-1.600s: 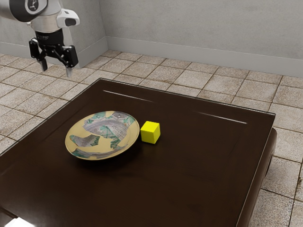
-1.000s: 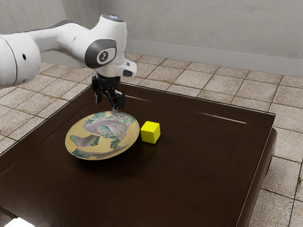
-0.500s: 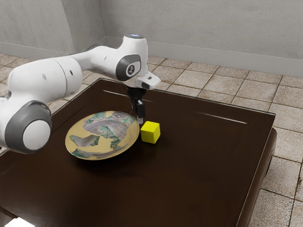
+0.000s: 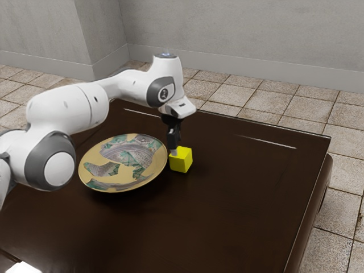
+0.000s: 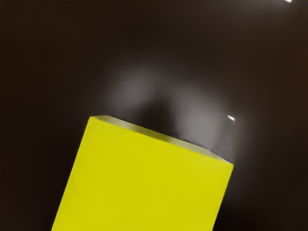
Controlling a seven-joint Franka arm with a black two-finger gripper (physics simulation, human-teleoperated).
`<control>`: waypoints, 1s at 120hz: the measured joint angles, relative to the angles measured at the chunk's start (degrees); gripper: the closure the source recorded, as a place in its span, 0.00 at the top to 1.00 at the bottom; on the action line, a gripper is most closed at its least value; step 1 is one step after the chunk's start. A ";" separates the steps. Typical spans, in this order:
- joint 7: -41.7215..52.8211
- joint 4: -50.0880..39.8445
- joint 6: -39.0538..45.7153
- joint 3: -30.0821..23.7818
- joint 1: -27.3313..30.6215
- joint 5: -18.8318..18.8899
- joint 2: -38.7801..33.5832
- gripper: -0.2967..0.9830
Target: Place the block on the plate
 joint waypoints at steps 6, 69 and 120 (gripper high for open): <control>1.72 -0.01 0.38 -0.47 0.00 0.73 0.17 0.77; 12.93 -0.18 4.05 -1.54 0.02 2.57 3.78 0.77; 16.04 -0.54 6.33 -1.29 0.06 2.55 4.62 0.62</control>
